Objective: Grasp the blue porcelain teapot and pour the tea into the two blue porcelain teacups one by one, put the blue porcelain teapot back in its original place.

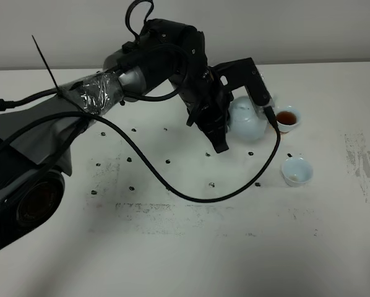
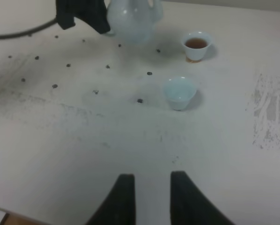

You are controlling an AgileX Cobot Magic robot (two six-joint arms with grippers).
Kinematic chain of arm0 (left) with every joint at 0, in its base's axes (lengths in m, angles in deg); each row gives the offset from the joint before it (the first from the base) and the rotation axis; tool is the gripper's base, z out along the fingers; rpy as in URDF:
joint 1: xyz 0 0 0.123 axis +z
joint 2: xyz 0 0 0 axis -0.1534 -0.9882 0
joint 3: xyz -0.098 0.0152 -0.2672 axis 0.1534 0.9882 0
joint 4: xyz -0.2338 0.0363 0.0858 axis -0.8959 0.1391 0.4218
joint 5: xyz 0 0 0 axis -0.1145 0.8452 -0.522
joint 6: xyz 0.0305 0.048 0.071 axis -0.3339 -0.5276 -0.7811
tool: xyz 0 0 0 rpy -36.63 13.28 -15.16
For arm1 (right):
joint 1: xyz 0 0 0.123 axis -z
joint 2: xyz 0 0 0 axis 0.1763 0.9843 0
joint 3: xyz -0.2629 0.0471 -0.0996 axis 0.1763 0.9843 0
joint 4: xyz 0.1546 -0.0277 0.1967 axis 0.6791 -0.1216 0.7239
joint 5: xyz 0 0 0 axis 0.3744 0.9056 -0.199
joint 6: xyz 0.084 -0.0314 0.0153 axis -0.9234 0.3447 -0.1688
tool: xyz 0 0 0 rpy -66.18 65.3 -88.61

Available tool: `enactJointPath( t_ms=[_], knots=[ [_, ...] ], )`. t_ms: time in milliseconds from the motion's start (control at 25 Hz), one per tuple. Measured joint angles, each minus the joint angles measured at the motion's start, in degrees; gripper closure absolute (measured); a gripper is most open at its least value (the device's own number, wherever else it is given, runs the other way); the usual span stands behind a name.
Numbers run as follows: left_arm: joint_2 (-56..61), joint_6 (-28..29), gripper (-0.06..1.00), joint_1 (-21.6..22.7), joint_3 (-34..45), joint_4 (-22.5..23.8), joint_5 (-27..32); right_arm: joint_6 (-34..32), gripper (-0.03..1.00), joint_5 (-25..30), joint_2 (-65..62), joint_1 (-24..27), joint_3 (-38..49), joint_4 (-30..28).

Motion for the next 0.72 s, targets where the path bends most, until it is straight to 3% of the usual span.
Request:
enactJointPath(
  t_ms=[160,480,720],
  knots=[
    [-0.05,-6.58,0.86,-1.73,0.0,2.31,-2.12,0.0,0.75,0.0,0.0,0.0,0.0,0.0],
    [-0.39,-13.39,0.86,-3.86,0.0,13.31,-6.15,0.0,0.75,0.0,0.0,0.0,0.0,0.0],
    [-0.91,-20.01,0.86,-5.12,0.0,15.34,-7.54,0.0,0.75,0.0,0.0,0.0,0.0,0.0]
  ],
)
